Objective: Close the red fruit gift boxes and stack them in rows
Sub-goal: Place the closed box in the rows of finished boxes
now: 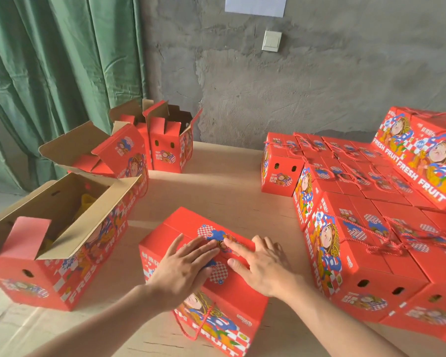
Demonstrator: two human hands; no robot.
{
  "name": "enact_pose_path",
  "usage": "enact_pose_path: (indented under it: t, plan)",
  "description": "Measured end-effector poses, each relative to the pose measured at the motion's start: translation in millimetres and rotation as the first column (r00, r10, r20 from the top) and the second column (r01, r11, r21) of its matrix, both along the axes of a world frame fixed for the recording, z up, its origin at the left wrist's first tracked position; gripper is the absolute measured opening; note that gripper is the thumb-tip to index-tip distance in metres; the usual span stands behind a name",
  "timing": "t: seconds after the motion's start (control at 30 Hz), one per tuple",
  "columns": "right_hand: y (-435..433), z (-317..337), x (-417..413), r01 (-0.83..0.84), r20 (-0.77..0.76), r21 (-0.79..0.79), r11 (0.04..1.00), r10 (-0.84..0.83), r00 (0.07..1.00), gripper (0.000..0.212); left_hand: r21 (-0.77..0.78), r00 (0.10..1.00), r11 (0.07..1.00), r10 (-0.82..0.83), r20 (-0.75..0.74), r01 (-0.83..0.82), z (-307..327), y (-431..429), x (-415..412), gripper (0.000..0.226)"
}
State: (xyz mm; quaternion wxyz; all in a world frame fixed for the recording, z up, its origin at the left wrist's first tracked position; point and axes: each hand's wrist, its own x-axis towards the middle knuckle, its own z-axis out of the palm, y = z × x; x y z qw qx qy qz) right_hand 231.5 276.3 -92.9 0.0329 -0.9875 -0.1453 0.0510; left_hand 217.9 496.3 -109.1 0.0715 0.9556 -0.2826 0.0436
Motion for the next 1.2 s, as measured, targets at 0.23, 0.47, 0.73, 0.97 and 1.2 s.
enact_pose_path:
  t: [0.23,0.47,0.73,0.97,1.2]
  plan:
    - [-5.4,1.4,-18.7,0.197,-0.008,0.009,0.98,-0.197,0.98,0.053,0.132,0.984,0.99,0.064,-0.169,-0.041,5.1,-13.6,51.7,0.072]
    - [-4.3,10.0,-47.8,0.316,-0.119,0.038,0.948,-0.31,0.943,0.064,0.06,0.961,0.997,0.055,-0.272,-0.04,9.3,-49.0,69.0,0.042]
    - [-43.8,5.3,-64.4,0.677,-0.487,0.558,0.479,-0.471,0.735,0.062,-0.541,0.919,0.749,0.368,-0.139,-0.382,-23.0,-36.3,17.1,0.04]
    - [-43.5,-1.4,-38.1,0.704,-0.661,0.707,0.068,-0.288,0.693,0.034,-0.156,0.427,0.677,0.253,-0.868,-0.719,-22.4,-36.9,2.9,0.08]
    - [-24.0,16.0,-10.2,0.441,-0.365,0.886,0.146,-0.368,0.855,0.007,-0.28,0.258,0.233,-0.12,-0.959,-0.932,-21.6,-41.4,-1.7,0.047]
